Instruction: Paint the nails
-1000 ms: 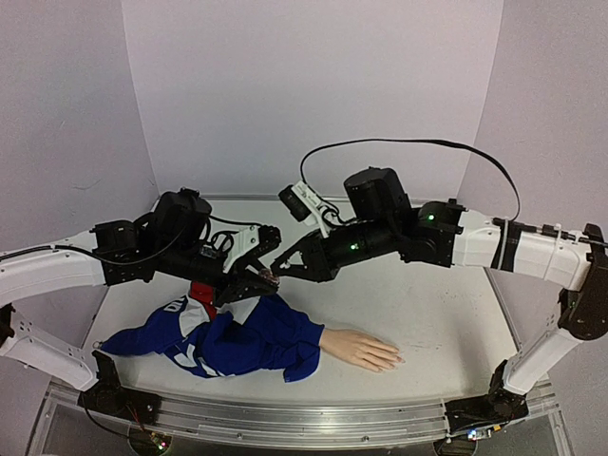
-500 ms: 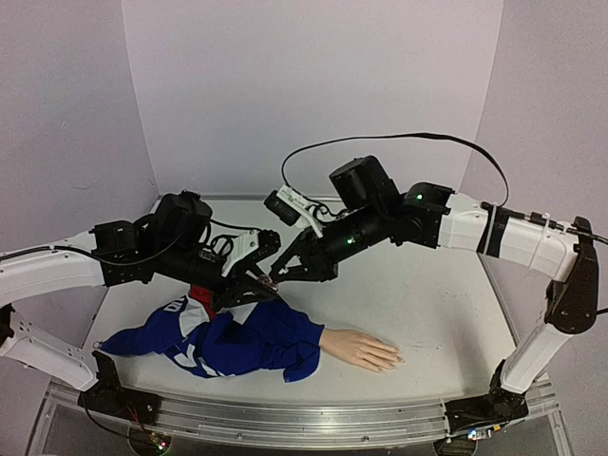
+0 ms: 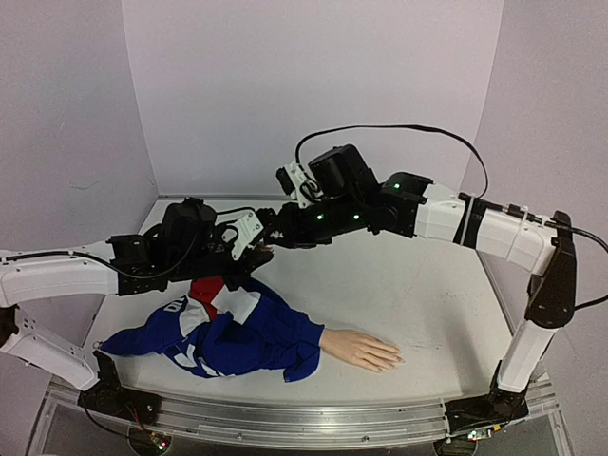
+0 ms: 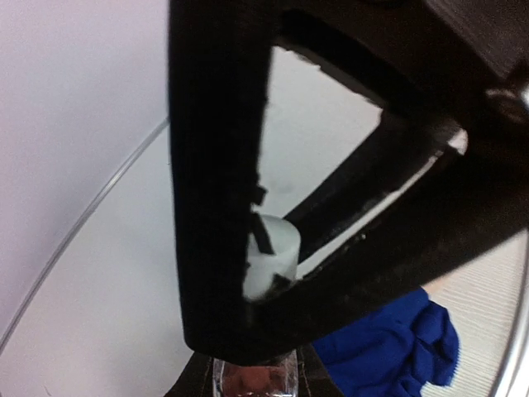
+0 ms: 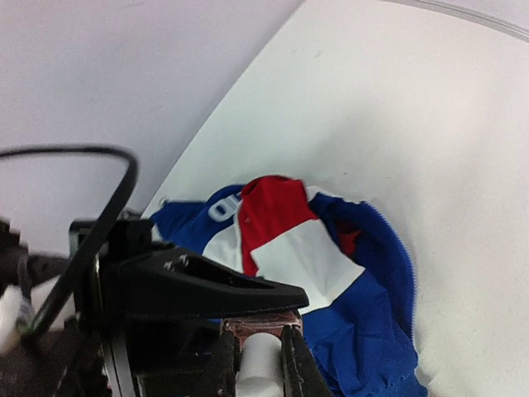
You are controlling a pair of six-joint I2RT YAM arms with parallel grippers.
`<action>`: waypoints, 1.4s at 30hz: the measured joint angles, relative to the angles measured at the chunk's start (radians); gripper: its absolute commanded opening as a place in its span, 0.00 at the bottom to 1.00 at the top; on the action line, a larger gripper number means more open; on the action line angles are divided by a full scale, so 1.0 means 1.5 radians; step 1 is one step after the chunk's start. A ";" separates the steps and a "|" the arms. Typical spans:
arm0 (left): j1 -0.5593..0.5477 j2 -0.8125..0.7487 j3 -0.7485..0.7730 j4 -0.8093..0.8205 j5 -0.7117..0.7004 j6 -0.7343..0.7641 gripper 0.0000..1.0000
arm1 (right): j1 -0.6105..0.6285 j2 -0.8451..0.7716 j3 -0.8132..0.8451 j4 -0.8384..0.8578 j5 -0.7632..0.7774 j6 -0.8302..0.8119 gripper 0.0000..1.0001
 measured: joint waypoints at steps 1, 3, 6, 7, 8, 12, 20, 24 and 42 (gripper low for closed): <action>0.002 0.014 -0.007 0.033 -0.022 0.013 0.00 | 0.006 0.010 0.013 -0.007 0.046 0.036 0.00; 0.009 0.041 -0.009 0.079 -0.052 0.032 0.00 | 0.011 0.026 0.029 -0.009 0.113 0.094 0.00; 0.018 0.065 -0.014 0.130 -0.071 0.041 0.00 | 0.014 0.037 0.038 -0.003 0.171 0.150 0.07; 0.019 0.065 -0.021 0.148 -0.073 0.043 0.00 | 0.017 0.037 0.041 -0.002 0.184 0.161 0.09; 0.019 0.064 -0.027 0.165 -0.075 0.046 0.00 | 0.021 0.036 0.043 -0.002 0.198 0.169 0.12; 0.013 0.046 -0.062 0.210 -0.072 0.023 0.00 | 0.035 0.027 0.036 0.000 0.223 0.182 0.30; -0.008 -0.015 -0.108 0.223 -0.044 -0.102 0.00 | 0.025 -0.041 -0.042 0.007 0.157 0.144 0.79; 0.002 -0.039 -0.108 0.186 -0.006 -0.158 0.00 | 0.011 -0.115 -0.090 0.004 0.109 0.082 0.87; 0.097 -0.061 -0.036 0.117 0.692 -0.302 0.00 | -0.036 -0.172 -0.141 0.148 -0.345 -0.187 0.60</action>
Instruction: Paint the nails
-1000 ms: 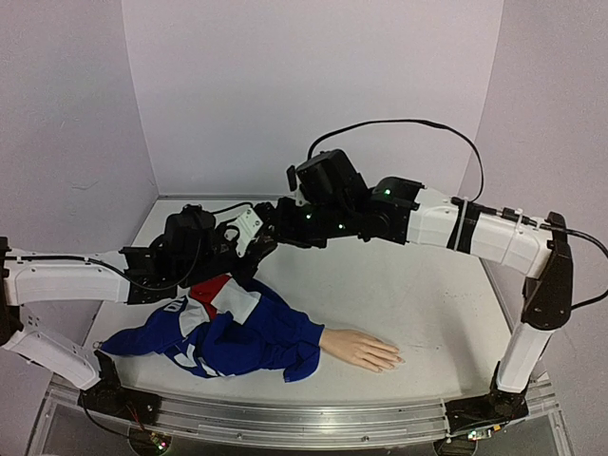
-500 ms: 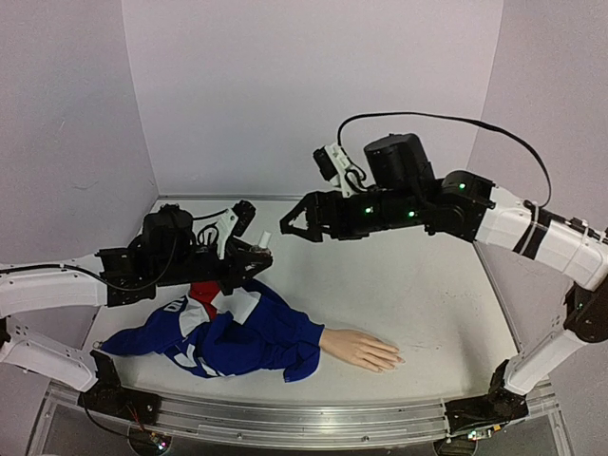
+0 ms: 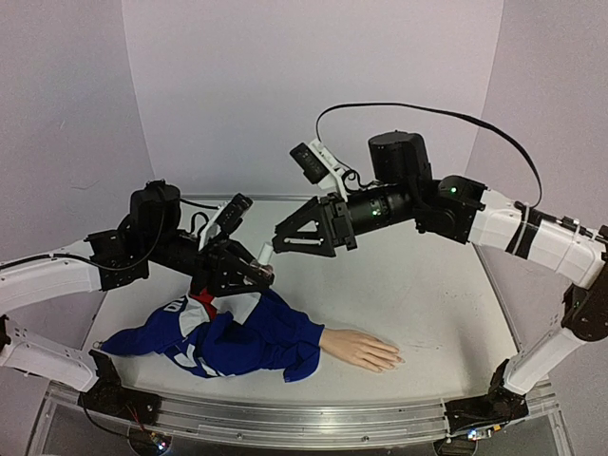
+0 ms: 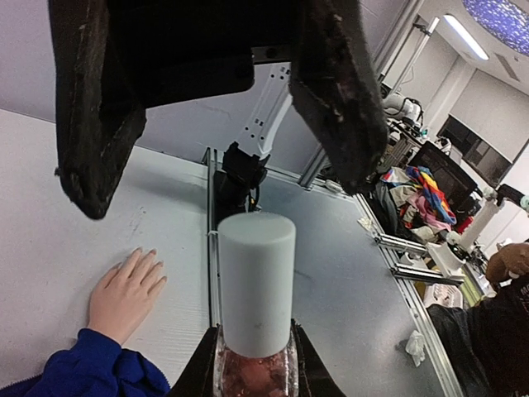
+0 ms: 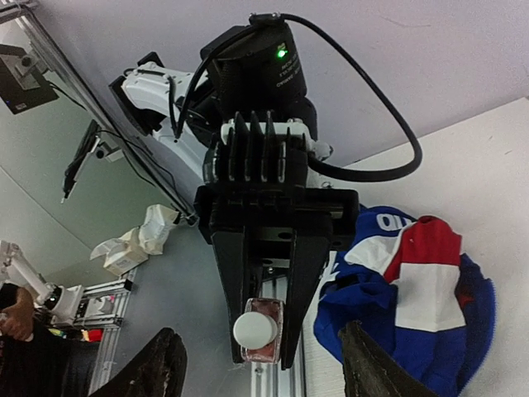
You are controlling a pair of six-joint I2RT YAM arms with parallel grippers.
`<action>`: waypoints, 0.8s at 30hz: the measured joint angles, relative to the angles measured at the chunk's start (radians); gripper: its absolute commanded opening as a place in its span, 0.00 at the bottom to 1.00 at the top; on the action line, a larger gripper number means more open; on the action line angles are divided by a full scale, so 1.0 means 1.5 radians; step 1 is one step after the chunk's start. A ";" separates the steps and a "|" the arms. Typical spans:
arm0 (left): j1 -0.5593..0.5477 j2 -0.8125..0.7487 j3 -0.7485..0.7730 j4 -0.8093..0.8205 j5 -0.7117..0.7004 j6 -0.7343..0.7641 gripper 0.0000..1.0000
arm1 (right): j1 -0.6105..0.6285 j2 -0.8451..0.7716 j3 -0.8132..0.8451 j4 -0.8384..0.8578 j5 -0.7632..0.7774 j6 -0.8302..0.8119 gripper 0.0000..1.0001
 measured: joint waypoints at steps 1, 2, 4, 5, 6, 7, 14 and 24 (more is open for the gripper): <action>0.000 -0.001 0.000 0.000 0.013 -0.001 0.00 | 0.000 0.007 0.000 0.011 -0.020 0.001 0.60; 0.000 -0.002 0.000 0.000 0.024 -0.001 0.00 | 0.000 0.014 0.000 0.022 -0.039 0.002 0.59; 0.000 -0.002 0.002 0.000 0.041 -0.002 0.00 | 0.001 0.027 0.000 0.041 -0.072 0.003 0.55; 0.000 -0.002 0.003 0.000 0.046 -0.002 0.00 | 0.001 0.031 0.000 0.047 -0.083 0.004 0.53; 0.000 -0.002 0.006 -0.001 0.053 -0.002 0.00 | 0.003 0.038 0.000 0.054 -0.097 0.006 0.51; 0.000 -0.001 0.008 0.000 0.058 -0.002 0.00 | 0.004 0.042 0.000 0.060 -0.105 0.005 0.50; 0.000 0.004 0.019 0.000 0.069 -0.002 0.00 | 0.010 0.079 0.004 0.072 -0.144 0.010 0.41; 0.001 0.014 0.021 0.000 0.080 -0.002 0.00 | 0.014 0.084 0.011 0.100 -0.150 0.014 0.34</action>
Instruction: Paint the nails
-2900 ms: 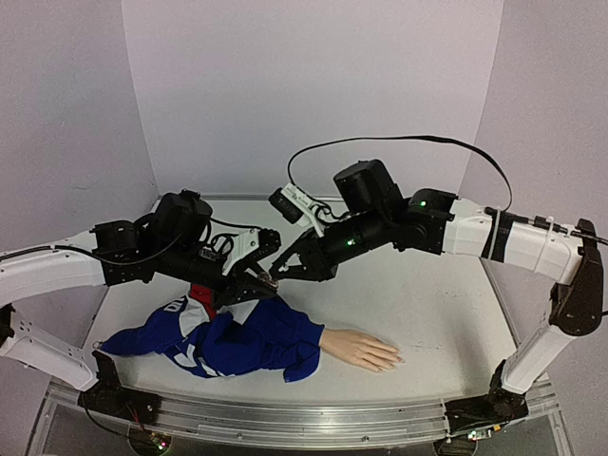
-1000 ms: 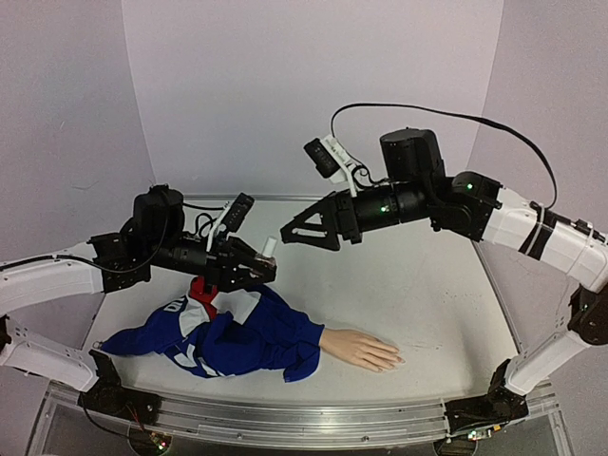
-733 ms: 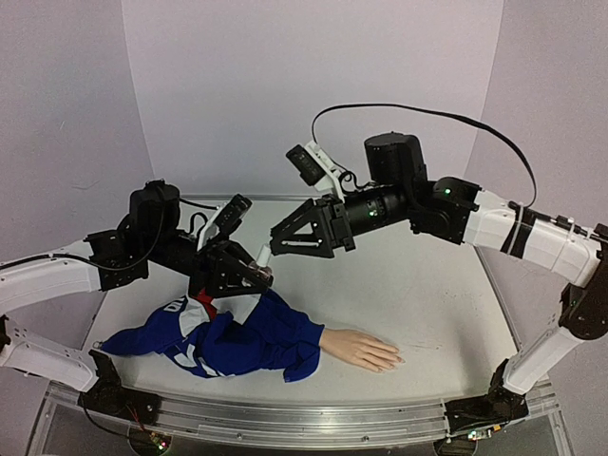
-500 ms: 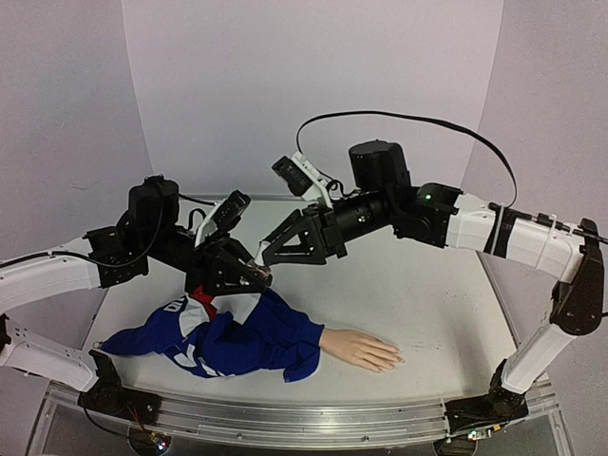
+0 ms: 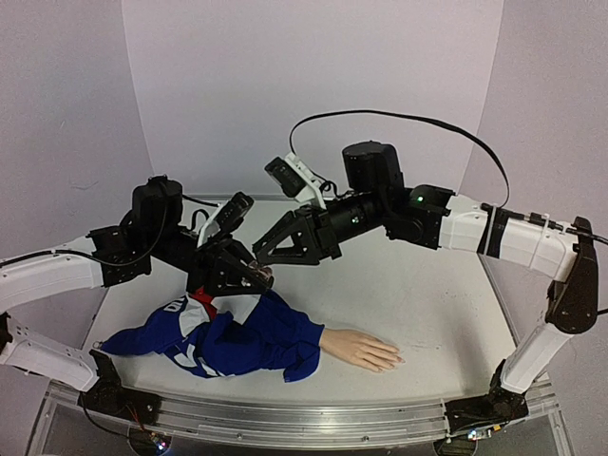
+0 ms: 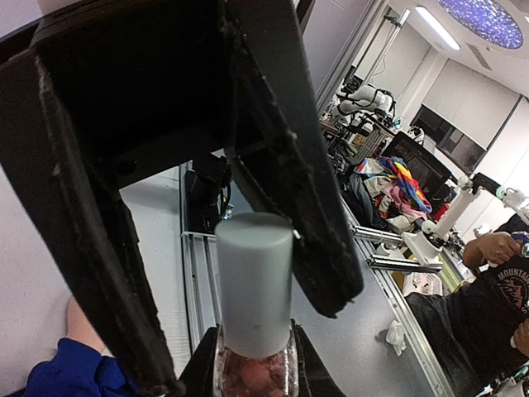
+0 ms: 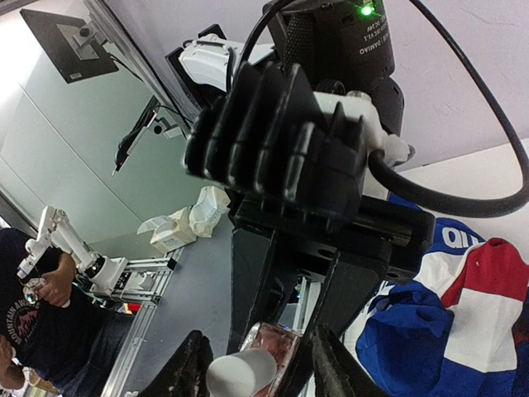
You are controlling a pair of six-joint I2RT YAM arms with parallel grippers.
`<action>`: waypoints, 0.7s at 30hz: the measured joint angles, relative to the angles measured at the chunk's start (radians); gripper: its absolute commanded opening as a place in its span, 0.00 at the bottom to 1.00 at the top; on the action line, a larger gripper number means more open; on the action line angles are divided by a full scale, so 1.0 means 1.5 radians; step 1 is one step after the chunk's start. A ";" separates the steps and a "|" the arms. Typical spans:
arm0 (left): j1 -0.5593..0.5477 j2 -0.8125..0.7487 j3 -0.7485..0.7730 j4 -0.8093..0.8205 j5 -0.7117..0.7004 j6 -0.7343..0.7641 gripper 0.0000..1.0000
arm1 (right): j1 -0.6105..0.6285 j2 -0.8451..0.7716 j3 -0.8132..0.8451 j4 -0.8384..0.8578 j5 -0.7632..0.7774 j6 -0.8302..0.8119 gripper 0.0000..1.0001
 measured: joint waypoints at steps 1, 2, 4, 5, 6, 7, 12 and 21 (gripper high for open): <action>0.000 0.001 0.000 0.000 0.000 0.000 0.00 | 0.001 0.000 0.000 0.002 0.000 0.001 0.31; 0.000 0.001 0.000 0.000 0.000 0.000 0.00 | 0.001 0.000 0.000 0.003 -0.001 0.003 0.30; 0.000 0.002 0.000 0.000 0.000 0.000 0.00 | 0.001 0.000 0.000 0.004 -0.001 0.006 0.28; 0.000 0.003 0.000 0.000 0.001 0.000 0.00 | 0.001 0.000 0.000 0.005 -0.003 0.008 0.25; 0.000 0.003 0.000 0.000 0.001 0.000 0.00 | 0.001 0.000 0.000 0.007 -0.003 0.009 0.20; 0.000 0.004 0.000 0.000 0.001 0.000 0.00 | 0.001 0.000 0.000 0.008 -0.003 0.010 0.15; 0.001 0.007 0.000 -0.002 0.000 -0.004 0.00 | 0.002 0.000 0.000 0.014 -0.002 0.014 0.00; -0.002 -0.031 -0.001 -0.068 -0.173 0.042 0.00 | 0.003 -0.003 -0.030 0.052 0.085 0.023 0.00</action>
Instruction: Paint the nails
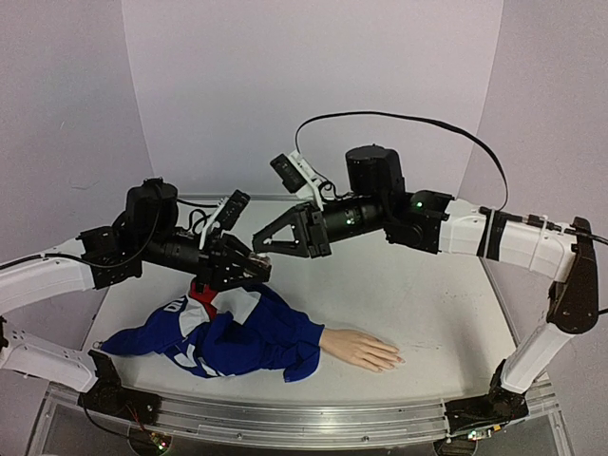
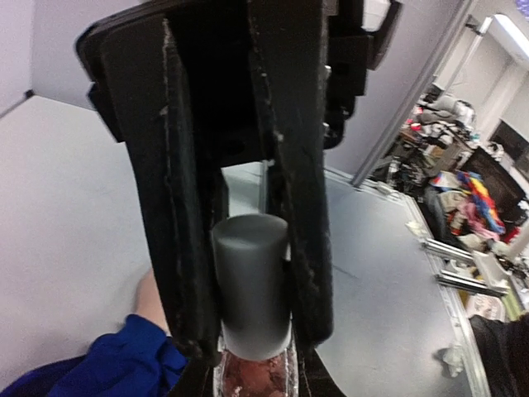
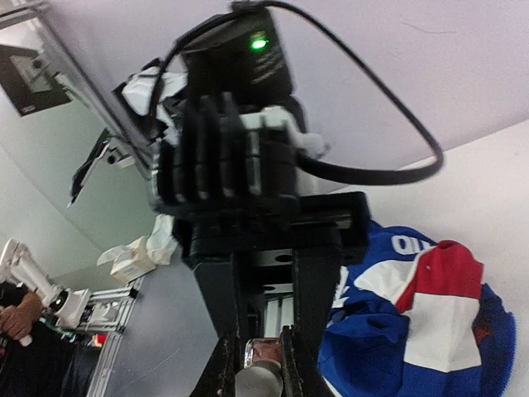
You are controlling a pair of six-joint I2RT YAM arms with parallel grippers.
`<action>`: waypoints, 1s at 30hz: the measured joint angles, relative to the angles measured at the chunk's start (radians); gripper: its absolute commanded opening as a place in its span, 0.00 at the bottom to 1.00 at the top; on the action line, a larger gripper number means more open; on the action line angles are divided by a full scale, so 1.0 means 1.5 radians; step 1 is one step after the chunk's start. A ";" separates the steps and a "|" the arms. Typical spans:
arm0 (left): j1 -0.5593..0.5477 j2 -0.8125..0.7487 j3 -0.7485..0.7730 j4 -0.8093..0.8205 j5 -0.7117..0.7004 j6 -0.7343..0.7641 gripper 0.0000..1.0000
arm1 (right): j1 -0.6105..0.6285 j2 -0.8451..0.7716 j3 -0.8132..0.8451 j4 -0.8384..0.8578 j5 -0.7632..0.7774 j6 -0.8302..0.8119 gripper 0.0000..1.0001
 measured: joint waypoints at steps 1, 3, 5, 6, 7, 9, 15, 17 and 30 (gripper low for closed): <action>-0.001 -0.003 0.000 -0.008 -0.035 0.011 0.00 | 0.000 0.000 -0.003 0.002 0.028 0.004 0.00; -0.001 -0.004 0.000 -0.013 -0.108 0.029 0.00 | 0.000 0.000 -0.008 0.005 0.094 0.018 0.00; 0.000 0.001 0.000 -0.009 -0.176 0.042 0.00 | 0.001 0.004 -0.008 0.007 0.161 0.039 0.00; 0.000 0.006 0.000 -0.004 -0.215 0.048 0.00 | 0.003 0.009 -0.004 0.007 0.205 0.057 0.00; 0.002 0.014 0.000 0.003 -0.255 0.054 0.00 | 0.007 0.020 0.009 -0.003 0.260 0.078 0.00; 0.007 0.037 0.001 0.025 -0.339 0.075 0.00 | 0.020 0.055 0.058 -0.041 0.396 0.135 0.00; 0.009 0.140 0.001 0.114 -0.493 0.127 0.00 | 0.075 0.139 0.149 -0.129 0.758 0.284 0.00; 0.002 0.156 0.001 0.128 -0.505 0.131 0.00 | 0.085 0.144 0.150 -0.144 0.811 0.312 0.00; -0.031 0.038 -0.086 0.178 -0.473 0.049 0.00 | 0.101 0.031 0.044 -0.139 0.689 0.255 0.69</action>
